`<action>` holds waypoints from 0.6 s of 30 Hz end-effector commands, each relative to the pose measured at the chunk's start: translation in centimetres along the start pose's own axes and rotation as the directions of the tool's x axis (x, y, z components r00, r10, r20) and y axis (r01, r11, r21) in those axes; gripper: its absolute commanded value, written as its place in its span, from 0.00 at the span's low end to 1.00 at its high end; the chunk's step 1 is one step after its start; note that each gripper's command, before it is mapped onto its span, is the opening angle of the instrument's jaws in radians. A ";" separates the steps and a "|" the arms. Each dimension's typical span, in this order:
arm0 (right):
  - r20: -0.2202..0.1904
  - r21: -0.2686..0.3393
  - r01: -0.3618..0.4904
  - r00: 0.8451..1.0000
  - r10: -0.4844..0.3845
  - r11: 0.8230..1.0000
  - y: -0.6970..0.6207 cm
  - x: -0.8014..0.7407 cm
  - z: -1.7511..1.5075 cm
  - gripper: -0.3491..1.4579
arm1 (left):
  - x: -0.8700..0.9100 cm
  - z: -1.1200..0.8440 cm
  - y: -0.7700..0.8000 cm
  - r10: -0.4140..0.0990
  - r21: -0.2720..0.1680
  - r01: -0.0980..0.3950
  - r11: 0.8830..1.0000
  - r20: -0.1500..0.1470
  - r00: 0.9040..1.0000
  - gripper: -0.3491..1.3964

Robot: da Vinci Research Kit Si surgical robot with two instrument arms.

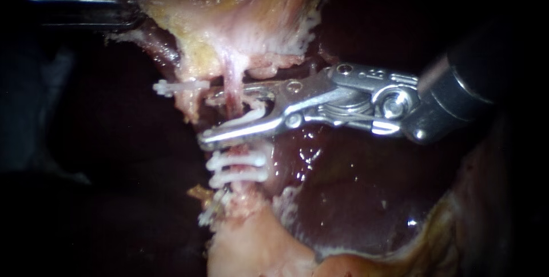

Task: Clipping third clip right tube

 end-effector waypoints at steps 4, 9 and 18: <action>-0.014 0.036 -0.005 1.000 0.005 0.999 -0.13 0.10 0.00 0.47 | 0.00 0.00 0.00 0.000 0.000 0.000 1.000 0.000 1.000 0.00; -0.024 0.077 -0.002 1.000 0.004 0.997 -0.28 0.19 0.01 0.46 | 0.00 0.00 0.00 0.000 0.000 0.000 1.000 0.000 1.000 0.00; -0.023 0.099 -0.009 1.000 0.011 0.995 -0.41 0.25 0.01 0.46 | 0.00 0.00 0.00 0.000 0.000 0.000 1.000 0.000 1.000 0.00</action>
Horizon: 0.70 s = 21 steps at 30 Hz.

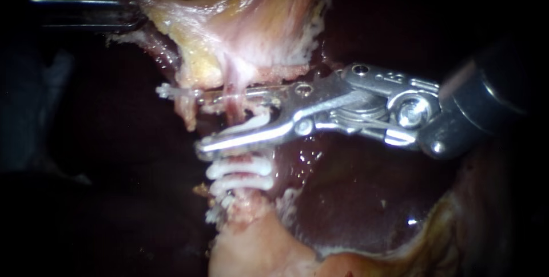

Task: Clipping third clip right tube

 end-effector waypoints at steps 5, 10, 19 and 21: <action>0.003 0.013 -0.011 1.000 0.011 1.000 -0.04 0.00 -0.01 0.45 | 0.00 0.00 0.00 0.000 0.000 0.000 1.000 0.000 1.000 0.00; 0.009 0.035 -0.016 1.000 0.016 0.999 -0.10 0.01 0.01 0.45 | 0.00 0.00 0.00 0.000 0.000 0.000 1.000 0.000 1.000 0.00; 0.011 0.057 -0.020 1.000 0.019 0.998 -0.13 0.02 0.03 0.43 | 0.00 0.00 0.00 0.000 0.000 0.000 1.000 0.000 1.000 0.00; 0.011 0.057 -0.020 1.000 0.019 0.998 -0.12 0.02 0.02 0.43 | 0.00 0.00 0.00 0.000 0.000 0.000 1.000 0.000 1.000 0.00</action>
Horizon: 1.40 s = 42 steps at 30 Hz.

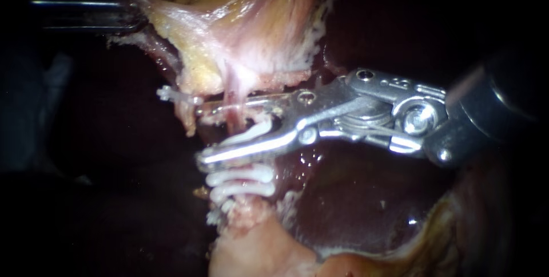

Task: Clipping third clip right tube

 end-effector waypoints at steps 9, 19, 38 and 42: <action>-0.004 -0.011 -0.006 1.000 0.006 1.000 0.02 0.00 0.00 0.41 | 0.00 0.00 0.00 0.000 0.000 0.000 1.000 0.000 1.000 0.00; -0.007 -0.021 -0.012 1.000 0.012 1.000 0.10 -0.02 -0.06 0.34 | 0.00 0.00 0.00 0.000 0.000 0.000 1.000 0.000 1.000 0.00; -0.018 -0.028 -0.069 0.998 0.068 0.997 0.16 -0.07 -0.15 0.00 | 0.00 0.01 0.00 0.000 0.000 0.000 1.000 0.000 1.000 0.00; -0.012 -0.048 -0.073 0.997 0.073 0.996 0.16 -0.11 -0.16 0.00 | 0.00 0.01 0.00 0.000 0.000 0.000 1.000 0.000 1.000 0.00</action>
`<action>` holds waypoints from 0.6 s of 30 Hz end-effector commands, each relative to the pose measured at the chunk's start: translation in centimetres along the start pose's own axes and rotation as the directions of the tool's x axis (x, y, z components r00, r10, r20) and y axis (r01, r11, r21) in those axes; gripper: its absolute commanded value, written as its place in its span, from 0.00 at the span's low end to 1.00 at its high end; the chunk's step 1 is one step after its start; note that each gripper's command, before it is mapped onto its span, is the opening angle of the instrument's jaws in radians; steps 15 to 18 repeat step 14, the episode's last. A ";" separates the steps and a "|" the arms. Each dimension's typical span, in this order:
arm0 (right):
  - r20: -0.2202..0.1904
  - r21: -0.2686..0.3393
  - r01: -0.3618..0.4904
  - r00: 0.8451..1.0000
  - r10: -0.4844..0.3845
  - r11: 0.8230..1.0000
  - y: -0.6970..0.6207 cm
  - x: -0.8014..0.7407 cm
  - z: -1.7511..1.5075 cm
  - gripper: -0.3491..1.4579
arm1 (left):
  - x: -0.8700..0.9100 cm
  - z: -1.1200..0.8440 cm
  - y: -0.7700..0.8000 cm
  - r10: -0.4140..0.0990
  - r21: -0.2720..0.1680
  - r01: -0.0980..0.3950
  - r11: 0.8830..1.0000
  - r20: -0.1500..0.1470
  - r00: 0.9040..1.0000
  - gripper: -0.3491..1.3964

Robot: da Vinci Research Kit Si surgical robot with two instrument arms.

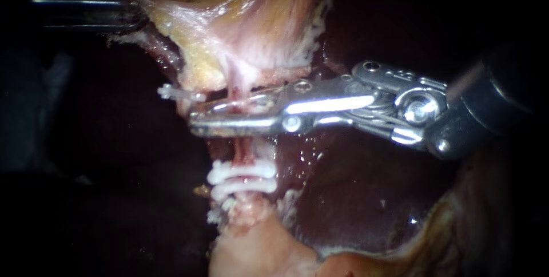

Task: Clipping third clip right tube

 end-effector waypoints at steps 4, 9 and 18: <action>0.008 -0.006 0.002 1.000 -0.002 1.000 0.03 -0.04 0.00 0.00 | 0.00 0.00 0.00 0.000 0.000 0.000 1.000 0.000 1.000 0.00; 0.009 -0.007 0.002 1.000 -0.002 1.000 0.04 -0.05 -0.01 0.00 | 0.00 0.00 0.00 0.000 0.000 0.000 1.000 0.000 1.000 0.00; 0.009 -0.007 0.003 1.000 -0.003 1.000 0.05 -0.07 -0.01 0.00 | 0.00 0.00 0.00 0.000 0.000 0.000 1.000 0.000 1.000 0.00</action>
